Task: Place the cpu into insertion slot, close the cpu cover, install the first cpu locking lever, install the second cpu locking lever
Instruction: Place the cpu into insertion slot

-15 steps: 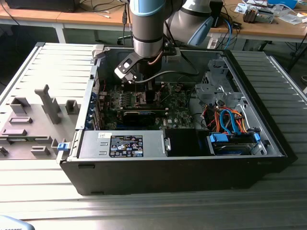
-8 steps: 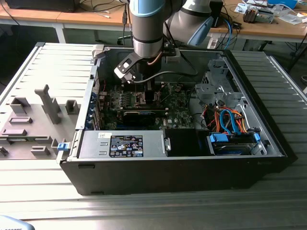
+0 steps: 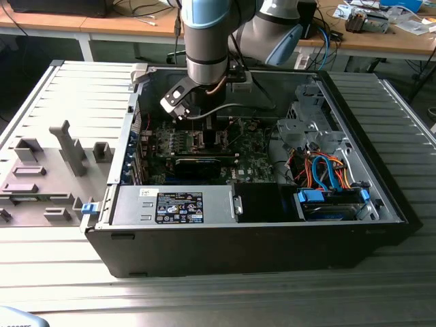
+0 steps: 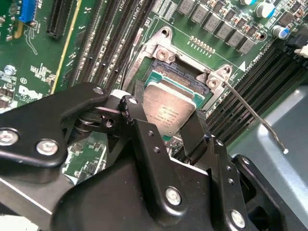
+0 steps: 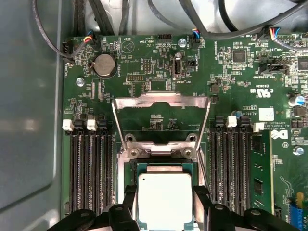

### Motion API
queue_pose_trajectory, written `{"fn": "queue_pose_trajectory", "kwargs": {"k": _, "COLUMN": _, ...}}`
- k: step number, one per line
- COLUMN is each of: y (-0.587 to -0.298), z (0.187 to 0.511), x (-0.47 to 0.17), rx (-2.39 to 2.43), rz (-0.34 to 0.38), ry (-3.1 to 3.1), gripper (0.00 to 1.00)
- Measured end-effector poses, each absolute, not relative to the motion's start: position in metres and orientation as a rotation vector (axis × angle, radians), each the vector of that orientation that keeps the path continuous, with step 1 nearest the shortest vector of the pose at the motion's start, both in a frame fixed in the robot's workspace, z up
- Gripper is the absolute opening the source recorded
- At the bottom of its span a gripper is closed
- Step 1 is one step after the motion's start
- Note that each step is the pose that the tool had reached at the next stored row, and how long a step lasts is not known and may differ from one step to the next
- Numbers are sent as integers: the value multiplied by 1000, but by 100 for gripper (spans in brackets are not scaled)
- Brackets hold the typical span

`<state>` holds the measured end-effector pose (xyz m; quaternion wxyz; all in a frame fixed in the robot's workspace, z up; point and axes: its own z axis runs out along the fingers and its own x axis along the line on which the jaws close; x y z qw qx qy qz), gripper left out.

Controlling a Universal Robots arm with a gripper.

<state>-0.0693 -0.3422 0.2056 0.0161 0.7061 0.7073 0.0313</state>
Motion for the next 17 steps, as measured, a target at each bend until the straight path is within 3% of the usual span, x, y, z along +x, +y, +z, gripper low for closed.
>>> {"fn": "queue_pose_trajectory", "kwargs": {"k": 17, "y": -339, "z": 196, "x": -71, "rx": 2199, "rz": 96, "ry": 2196, "gripper": 55}}
